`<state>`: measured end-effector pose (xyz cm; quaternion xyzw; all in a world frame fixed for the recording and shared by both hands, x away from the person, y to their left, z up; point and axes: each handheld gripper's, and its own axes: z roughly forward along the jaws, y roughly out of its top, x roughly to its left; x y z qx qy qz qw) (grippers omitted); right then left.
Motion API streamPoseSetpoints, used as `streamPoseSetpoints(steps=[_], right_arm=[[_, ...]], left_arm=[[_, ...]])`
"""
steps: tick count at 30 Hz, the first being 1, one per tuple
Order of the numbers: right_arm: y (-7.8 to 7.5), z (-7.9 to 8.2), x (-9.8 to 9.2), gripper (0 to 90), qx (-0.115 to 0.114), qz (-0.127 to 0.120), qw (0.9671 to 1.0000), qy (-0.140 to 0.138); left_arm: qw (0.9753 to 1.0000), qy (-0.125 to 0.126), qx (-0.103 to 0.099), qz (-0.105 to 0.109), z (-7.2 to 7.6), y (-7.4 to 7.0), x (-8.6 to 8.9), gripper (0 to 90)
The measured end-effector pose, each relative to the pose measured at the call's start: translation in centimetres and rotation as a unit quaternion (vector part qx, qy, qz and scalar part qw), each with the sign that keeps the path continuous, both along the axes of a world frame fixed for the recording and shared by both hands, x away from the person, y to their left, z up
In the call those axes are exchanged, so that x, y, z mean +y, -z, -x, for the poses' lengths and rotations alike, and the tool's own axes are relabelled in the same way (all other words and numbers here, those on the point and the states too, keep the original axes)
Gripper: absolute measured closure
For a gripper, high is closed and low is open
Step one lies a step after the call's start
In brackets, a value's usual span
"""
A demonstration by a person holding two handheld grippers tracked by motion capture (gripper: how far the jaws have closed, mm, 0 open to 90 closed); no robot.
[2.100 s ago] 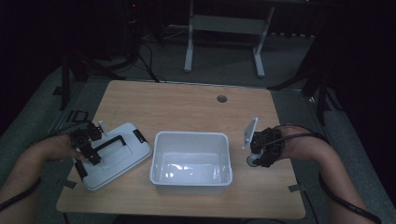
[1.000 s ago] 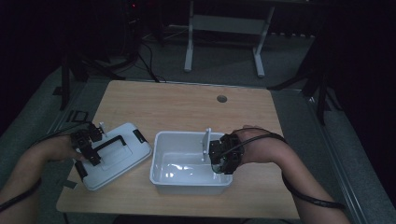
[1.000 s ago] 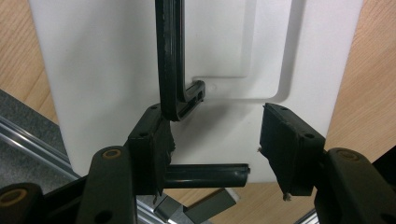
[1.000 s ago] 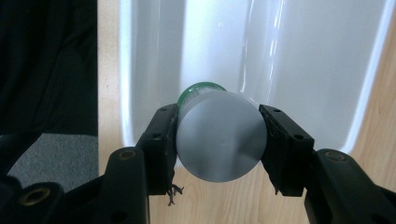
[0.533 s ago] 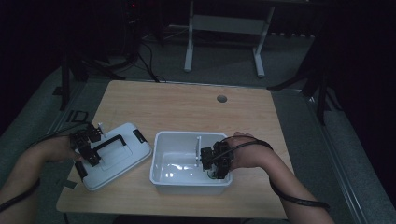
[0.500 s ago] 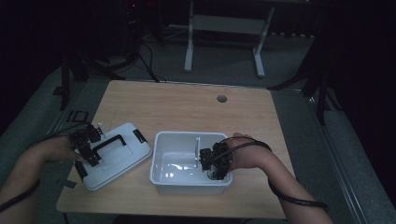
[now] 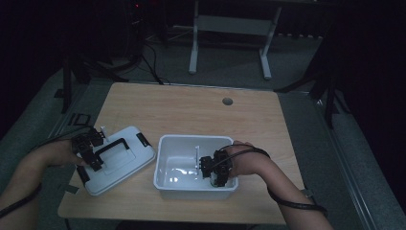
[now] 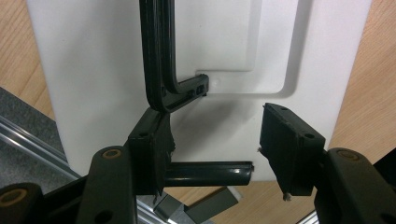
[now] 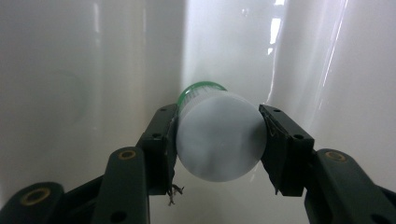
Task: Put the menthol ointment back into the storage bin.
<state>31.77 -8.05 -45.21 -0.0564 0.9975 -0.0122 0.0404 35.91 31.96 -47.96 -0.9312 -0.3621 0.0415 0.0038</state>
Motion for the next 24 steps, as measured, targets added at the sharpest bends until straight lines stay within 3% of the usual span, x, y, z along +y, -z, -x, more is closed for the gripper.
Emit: streamPoseSetpoints(steps=[14, 15, 24], right_arm=[[1.9, -0.7, 1.0, 49.8, 0.008, 0.014, 0.9999, 0.004], [2.5, -0.8, 1.3, 49.8, 0.008, 0.023, 0.9997, 0.008], [2.7, -1.1, 1.5, 49.3, 0.018, 0.032, 0.9993, 0.010]], left_arm=[[1.0000, 0.000, 0.000, -0.001, 0.1, 0.0, 0.2, 42.9], [1.0000, -0.001, -0.001, 0.000, 0.1, 0.0, 0.2, 42.9], [1.0000, 0.001, -0.001, -0.001, 0.1, 0.0, 0.1, 42.9]])
